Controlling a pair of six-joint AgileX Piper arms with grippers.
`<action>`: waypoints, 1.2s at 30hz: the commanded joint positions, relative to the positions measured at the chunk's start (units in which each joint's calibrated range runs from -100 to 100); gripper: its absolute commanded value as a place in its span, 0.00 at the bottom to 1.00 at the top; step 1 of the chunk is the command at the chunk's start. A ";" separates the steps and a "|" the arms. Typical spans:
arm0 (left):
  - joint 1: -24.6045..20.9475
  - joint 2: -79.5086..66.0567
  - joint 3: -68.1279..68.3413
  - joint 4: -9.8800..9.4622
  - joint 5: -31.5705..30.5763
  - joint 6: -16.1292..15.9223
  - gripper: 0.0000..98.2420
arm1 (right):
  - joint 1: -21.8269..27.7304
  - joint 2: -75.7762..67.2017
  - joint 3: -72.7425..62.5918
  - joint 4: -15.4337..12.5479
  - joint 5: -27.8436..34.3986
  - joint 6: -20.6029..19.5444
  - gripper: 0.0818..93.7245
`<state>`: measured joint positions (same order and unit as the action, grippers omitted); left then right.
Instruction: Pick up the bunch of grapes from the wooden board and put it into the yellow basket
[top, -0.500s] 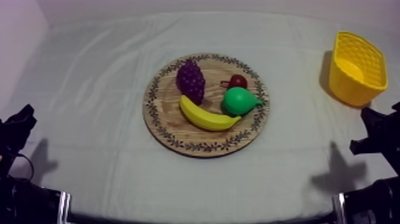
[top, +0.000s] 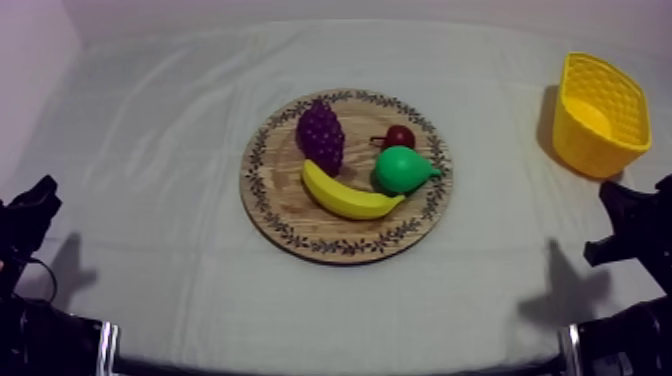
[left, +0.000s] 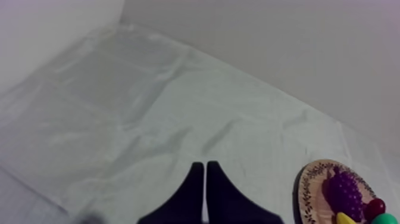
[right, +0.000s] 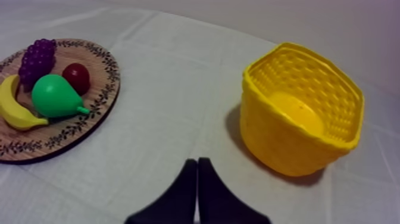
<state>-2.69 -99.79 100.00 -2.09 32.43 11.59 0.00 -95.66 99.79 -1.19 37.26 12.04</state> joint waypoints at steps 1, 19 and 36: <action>-0.03 0.05 0.00 0.01 -0.01 0.01 0.00 | -0.06 -0.01 -0.02 0.04 0.00 0.04 0.00; -0.03 0.05 0.00 0.01 -0.01 0.01 0.00 | -1.10 -0.01 -0.02 0.12 0.33 -1.37 0.01; -0.03 0.05 0.00 0.01 -0.01 0.01 0.00 | -4.53 36.92 -38.39 -4.00 12.50 -4.90 0.01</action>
<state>-2.69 -99.79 100.00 -2.09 32.43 11.59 -4.06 -69.52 76.22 -4.79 45.47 7.14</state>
